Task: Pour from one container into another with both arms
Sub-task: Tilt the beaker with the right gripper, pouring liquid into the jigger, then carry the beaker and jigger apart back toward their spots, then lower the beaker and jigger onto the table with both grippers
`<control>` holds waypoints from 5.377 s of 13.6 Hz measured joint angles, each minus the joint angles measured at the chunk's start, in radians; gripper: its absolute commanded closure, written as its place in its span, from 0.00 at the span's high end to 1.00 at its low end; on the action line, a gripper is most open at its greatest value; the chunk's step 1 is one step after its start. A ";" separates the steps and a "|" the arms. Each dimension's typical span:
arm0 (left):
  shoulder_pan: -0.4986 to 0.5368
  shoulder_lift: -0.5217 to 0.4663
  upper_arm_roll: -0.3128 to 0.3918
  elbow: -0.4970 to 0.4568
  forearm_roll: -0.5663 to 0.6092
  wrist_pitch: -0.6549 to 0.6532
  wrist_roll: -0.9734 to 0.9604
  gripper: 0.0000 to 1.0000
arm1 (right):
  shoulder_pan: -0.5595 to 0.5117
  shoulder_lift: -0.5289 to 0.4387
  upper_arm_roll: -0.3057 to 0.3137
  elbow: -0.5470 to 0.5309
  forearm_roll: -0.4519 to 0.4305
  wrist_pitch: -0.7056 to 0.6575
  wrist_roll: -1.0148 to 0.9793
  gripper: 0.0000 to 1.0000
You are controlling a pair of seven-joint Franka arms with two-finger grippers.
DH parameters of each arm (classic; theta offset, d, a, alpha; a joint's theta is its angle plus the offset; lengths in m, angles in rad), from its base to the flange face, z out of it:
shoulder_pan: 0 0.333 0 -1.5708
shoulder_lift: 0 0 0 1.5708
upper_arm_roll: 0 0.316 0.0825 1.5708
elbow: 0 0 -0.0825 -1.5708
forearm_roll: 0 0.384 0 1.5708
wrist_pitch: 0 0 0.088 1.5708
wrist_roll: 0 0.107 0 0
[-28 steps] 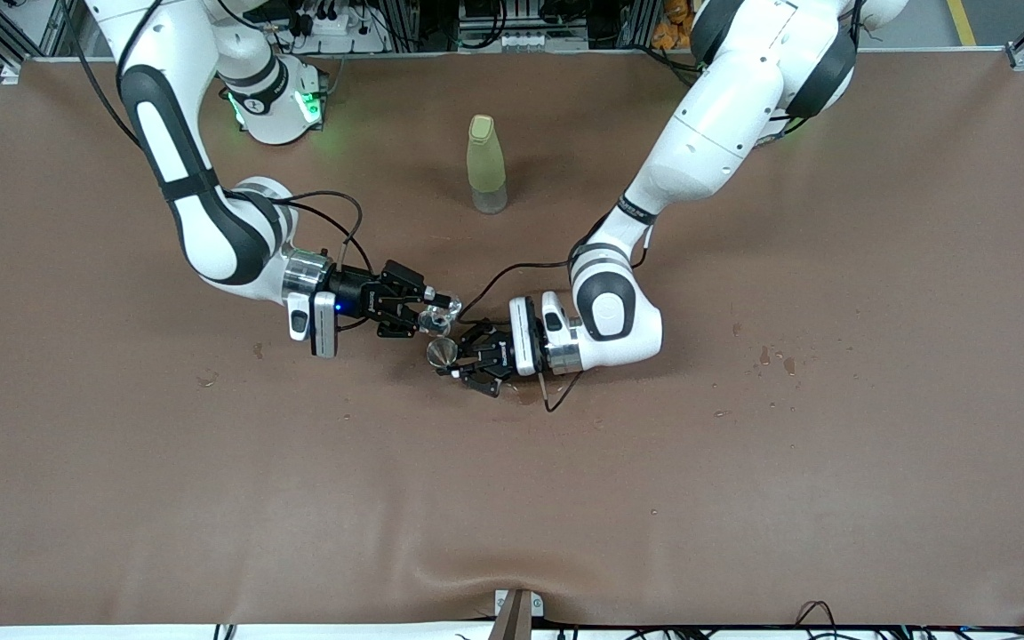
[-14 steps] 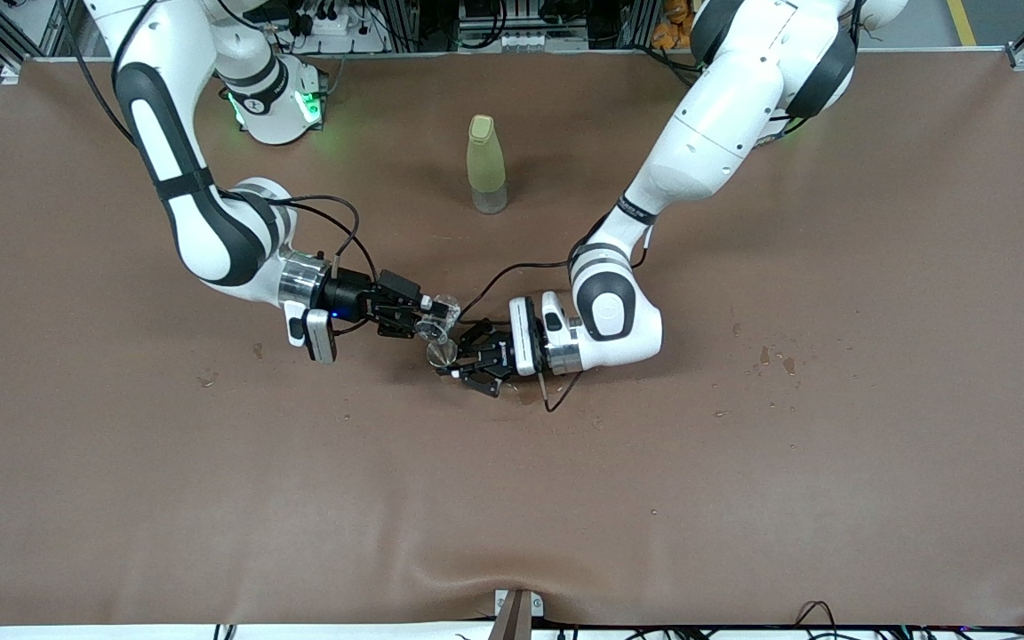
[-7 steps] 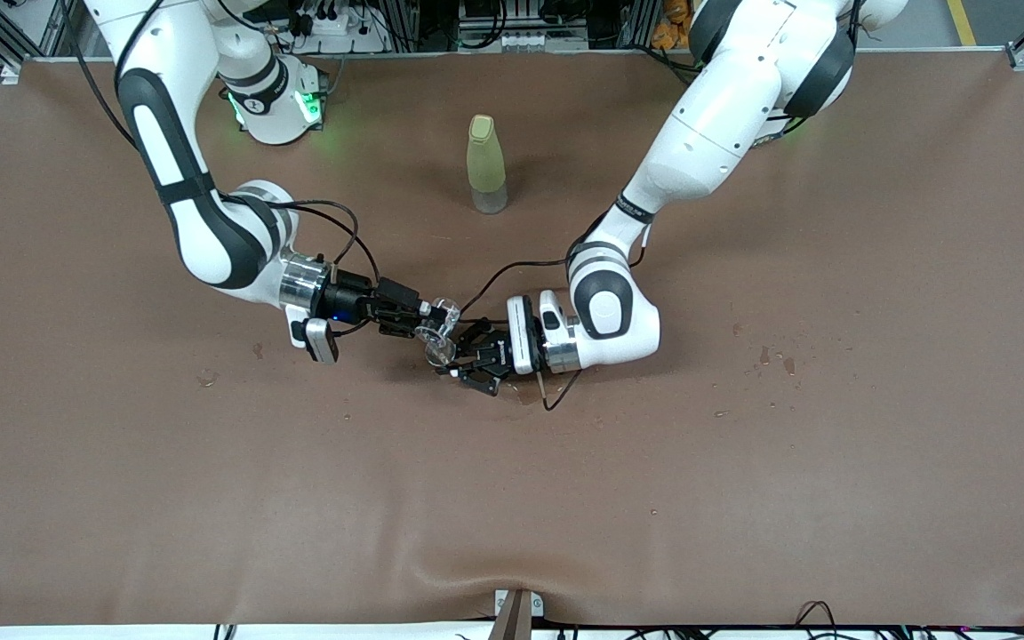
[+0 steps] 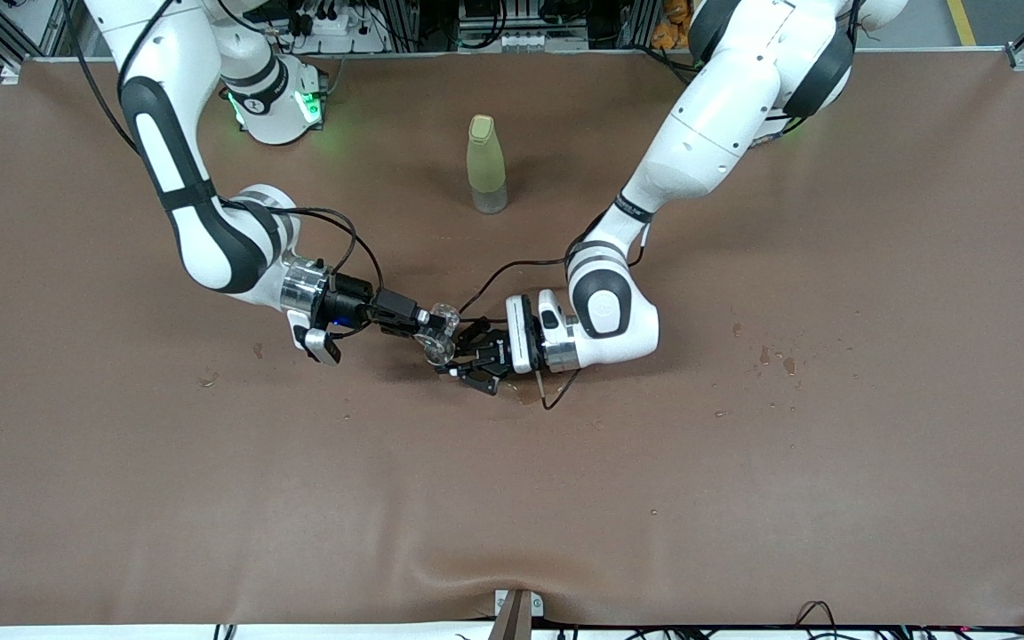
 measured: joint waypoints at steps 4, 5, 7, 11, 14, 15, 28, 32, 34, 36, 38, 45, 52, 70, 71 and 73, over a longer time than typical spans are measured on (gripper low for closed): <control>0.000 0.000 0.000 0.000 0.000 0.000 0.000 0.00 | 0.000 0.003 0.000 0.000 0.000 0.000 0.054 0.05; 0.000 0.000 0.000 0.000 0.000 0.000 0.000 0.00 | 0.000 0.003 0.000 0.000 0.000 0.000 0.078 0.02; 0.000 0.000 0.000 0.000 -0.002 0.000 0.000 0.00 | 0.000 0.003 0.000 0.000 0.001 0.000 0.139 0.00; 0.000 0.000 0.000 0.000 -0.003 0.000 0.000 0.00 | -0.007 0.003 -0.006 0.000 0.001 -0.001 0.251 0.00; 0.000 0.000 0.000 0.000 -0.003 0.000 0.000 0.00 | -0.007 0.003 -0.007 0.004 0.001 -0.028 0.329 0.00; 0.000 0.000 0.000 0.000 -0.003 0.000 0.000 0.00 | -0.007 0.003 -0.007 0.005 0.001 -0.033 0.337 0.00; 0.001 0.004 0.004 0.002 -0.003 0.002 -0.002 0.00 | -0.171 0.002 -0.022 0.070 -0.260 -0.219 0.190 0.00; 0.044 -0.005 0.017 0.012 0.021 0.009 -0.003 0.00 | -0.424 0.001 -0.029 0.138 -0.548 -0.358 -0.131 0.00; 0.108 -0.020 0.018 0.012 0.122 0.005 -0.057 0.00 | -0.529 0.000 -0.029 0.197 -0.672 -0.401 -0.284 0.00; 0.181 -0.048 0.018 0.008 0.237 -0.032 -0.132 0.00 | -0.614 0.001 -0.030 0.235 -0.762 -0.455 -0.500 0.00; 0.249 -0.069 0.018 -0.010 0.283 -0.123 -0.155 0.00 | -0.678 0.025 -0.030 0.237 -0.808 -0.470 -0.749 0.00; 0.496 -0.075 0.018 -0.036 0.524 -0.478 -0.156 0.00 | -0.823 0.313 -0.030 0.384 -0.905 -0.574 -1.313 0.00; 0.759 -0.076 0.017 -0.043 0.809 -0.731 -0.156 0.00 | -0.933 0.521 -0.030 0.550 -0.991 -0.606 -1.529 0.02; 1.006 0.004 0.018 -0.102 1.018 -0.793 0.042 0.24 | -0.950 0.626 -0.021 0.567 -0.866 -0.607 -1.583 0.83; 1.006 0.004 0.018 -0.102 1.020 -0.793 0.042 0.35 | -0.950 0.626 -0.021 0.568 -0.866 -0.607 -1.578 0.84; 1.006 0.004 0.018 -0.102 1.020 -0.793 0.042 0.46 | -0.950 0.624 -0.021 0.573 -0.866 -0.607 -1.571 0.84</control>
